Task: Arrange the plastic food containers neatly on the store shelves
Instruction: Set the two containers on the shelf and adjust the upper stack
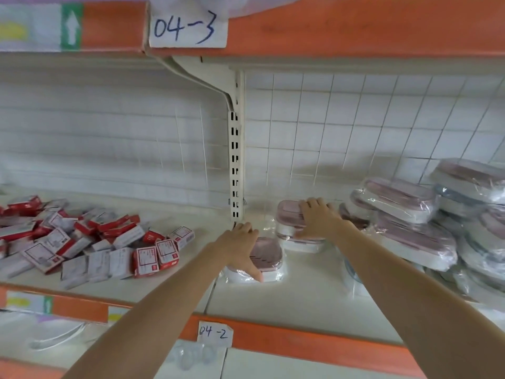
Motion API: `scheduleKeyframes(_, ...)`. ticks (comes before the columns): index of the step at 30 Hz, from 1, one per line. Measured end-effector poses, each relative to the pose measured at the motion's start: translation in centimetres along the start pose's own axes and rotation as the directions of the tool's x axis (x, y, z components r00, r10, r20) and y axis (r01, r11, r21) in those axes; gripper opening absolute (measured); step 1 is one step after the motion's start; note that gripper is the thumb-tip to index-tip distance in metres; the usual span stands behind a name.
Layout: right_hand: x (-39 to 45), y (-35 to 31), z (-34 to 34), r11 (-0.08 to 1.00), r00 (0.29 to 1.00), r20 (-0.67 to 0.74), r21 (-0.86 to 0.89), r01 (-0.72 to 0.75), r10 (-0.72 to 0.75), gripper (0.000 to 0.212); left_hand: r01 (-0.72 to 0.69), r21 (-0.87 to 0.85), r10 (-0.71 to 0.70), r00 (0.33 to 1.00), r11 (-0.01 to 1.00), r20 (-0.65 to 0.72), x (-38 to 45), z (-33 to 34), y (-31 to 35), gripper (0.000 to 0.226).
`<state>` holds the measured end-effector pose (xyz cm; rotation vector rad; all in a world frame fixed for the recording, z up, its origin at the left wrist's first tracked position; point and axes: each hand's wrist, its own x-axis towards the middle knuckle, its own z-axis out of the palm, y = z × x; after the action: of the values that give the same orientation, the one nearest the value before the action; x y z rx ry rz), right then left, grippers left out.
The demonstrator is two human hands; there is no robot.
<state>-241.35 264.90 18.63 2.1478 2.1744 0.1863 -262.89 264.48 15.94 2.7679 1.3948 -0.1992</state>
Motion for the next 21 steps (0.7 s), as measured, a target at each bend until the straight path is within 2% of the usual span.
scheduleKeyframes(3, -0.7, -0.5, 0.2, 0.999, 0.996, -0.082, -0.018, -0.048, 0.046, 0.093, 0.021, -0.089, -0.017, 0.999, 0.996, 0.047, 0.1, 0.2, 0.1, 0.098)
scheduleKeyframes(6, -1.5, -1.4, 0.3, 0.997, 0.98, -0.185, -0.002, -0.071, 0.069, 0.094, 0.037, -0.062, -0.035, 0.999, 0.997, 0.034, -0.2, 0.2, 0.3, 0.093)
scheduleKeyframes(12, -3.8, -3.0, -1.9, 0.995, 0.912, -0.408, -0.097, -0.012, -0.029, 0.087, 0.054, 0.104, -0.033, 0.981, 0.993, -0.192, -1.6, -0.1, 1.1, 0.093)
scheduleKeyframes(21, -12.3, -2.9, -2.9, 0.984, 0.899, -0.437, -0.167, -0.057, -0.022, 0.077, 0.144, 0.22, -0.04, 0.907, 0.965, -0.418, -7.2, 0.9, 4.4, 0.085)
